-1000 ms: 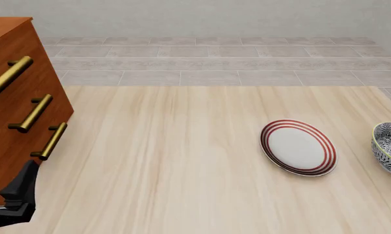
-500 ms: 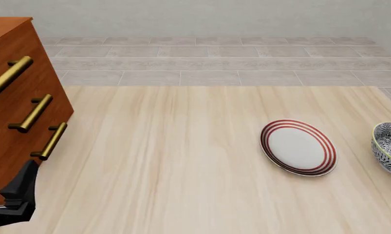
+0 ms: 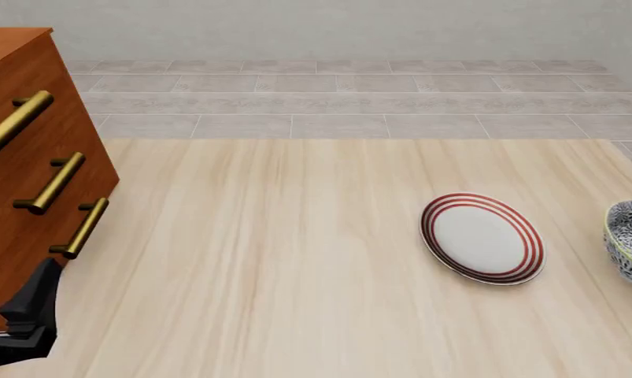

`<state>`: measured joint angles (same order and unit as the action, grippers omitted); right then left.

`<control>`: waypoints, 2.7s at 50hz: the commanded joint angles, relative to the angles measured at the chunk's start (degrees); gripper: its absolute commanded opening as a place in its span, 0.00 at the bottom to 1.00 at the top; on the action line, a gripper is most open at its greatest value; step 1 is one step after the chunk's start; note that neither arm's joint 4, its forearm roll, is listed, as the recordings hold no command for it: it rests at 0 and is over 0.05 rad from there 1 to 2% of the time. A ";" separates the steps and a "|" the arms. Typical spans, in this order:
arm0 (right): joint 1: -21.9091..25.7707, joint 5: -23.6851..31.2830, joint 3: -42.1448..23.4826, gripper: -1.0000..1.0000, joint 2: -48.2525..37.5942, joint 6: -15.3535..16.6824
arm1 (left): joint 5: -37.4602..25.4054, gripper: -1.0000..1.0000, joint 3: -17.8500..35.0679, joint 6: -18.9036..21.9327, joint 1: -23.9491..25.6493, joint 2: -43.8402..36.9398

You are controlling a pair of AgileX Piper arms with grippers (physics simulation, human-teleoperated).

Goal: Put the bowl on top of the cabinet.

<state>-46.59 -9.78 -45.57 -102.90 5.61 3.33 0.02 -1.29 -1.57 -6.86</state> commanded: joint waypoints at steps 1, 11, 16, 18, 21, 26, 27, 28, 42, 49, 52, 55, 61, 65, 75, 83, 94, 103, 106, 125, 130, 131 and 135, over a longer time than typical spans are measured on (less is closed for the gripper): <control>0.86 -0.13 0.74 0.00 0.63 0.35 | -0.15 1.00 0.00 -0.02 -0.02 0.19; 1.31 0.74 0.23 0.00 1.95 -0.10 | -0.57 1.00 0.00 -0.04 -0.06 0.71; 2.42 2.09 0.05 0.00 4.37 -0.43 | -0.28 1.00 0.00 -0.10 -0.02 0.36; 2.66 2.39 -0.04 0.00 4.82 -0.53 | -0.25 1.00 0.00 -0.07 -0.02 0.33; 3.45 3.43 -0.48 0.00 6.32 -0.91 | -0.31 1.00 0.00 -0.05 -0.06 0.42; 4.68 5.09 -1.15 0.00 8.54 -1.48 | -0.19 1.00 0.00 -0.05 -0.01 0.31; 4.94 5.57 -1.40 0.00 9.14 -1.68 | -0.19 1.00 0.00 -0.07 -0.01 0.31; 5.10 5.86 -1.55 0.00 9.56 -1.70 | -0.20 1.00 0.00 -0.07 0.01 0.31; 8.82 9.40 -2.58 0.00 15.99 -2.68 | -0.57 1.00 0.00 0.05 0.06 0.76; 11.15 11.74 -3.69 0.00 19.52 -2.79 | -0.60 1.00 0.00 0.02 0.06 0.83; 11.68 12.53 -4.28 0.00 20.50 -2.82 | -0.68 1.00 0.00 -0.03 0.02 0.94; 12.14 12.78 -4.39 0.00 21.04 -2.45 | -0.76 1.00 0.00 -0.03 0.06 1.03; 13.24 13.74 -4.79 0.00 22.62 -2.85 | -0.78 1.00 0.00 -0.08 0.05 0.98; 14.91 14.61 -5.16 0.00 24.08 -3.29 | -0.40 1.00 0.00 -0.01 0.11 0.49; 18.29 16.04 -6.14 0.00 26.72 -3.84 | -0.19 1.00 0.00 0.08 0.20 0.17; 21.96 18.04 -7.29 0.00 29.30 -3.89 | 0.00 1.00 0.00 0.12 0.29 0.00; 26.62 19.85 -8.61 0.00 31.71 -4.63 | -0.52 1.00 0.00 -0.04 0.21 0.75; 30.18 20.35 -8.64 0.00 33.09 -4.95 | -0.34 1.00 0.00 -0.16 0.38 0.83; 30.70 20.41 -8.67 0.00 33.23 -5.00 | -0.48 1.00 0.01 -0.17 0.41 1.00; 37.19 20.18 -8.62 0.00 34.43 -5.85 | 0.97 1.00 0.00 -0.28 0.56 -0.28; 39.82 20.46 -8.78 0.00 35.47 -5.32 | 0.79 1.00 0.00 -0.30 0.48 -0.06; 40.17 20.59 -8.96 0.00 35.59 -5.26 | 0.71 1.00 0.00 -0.30 0.49 0.04; 41.72 21.12 -9.55 0.00 36.26 -5.66 | 0.51 1.00 0.00 -0.27 0.56 0.20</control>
<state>-8.58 10.94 -54.27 -68.09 0.38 3.92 0.02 -1.56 -1.06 -6.76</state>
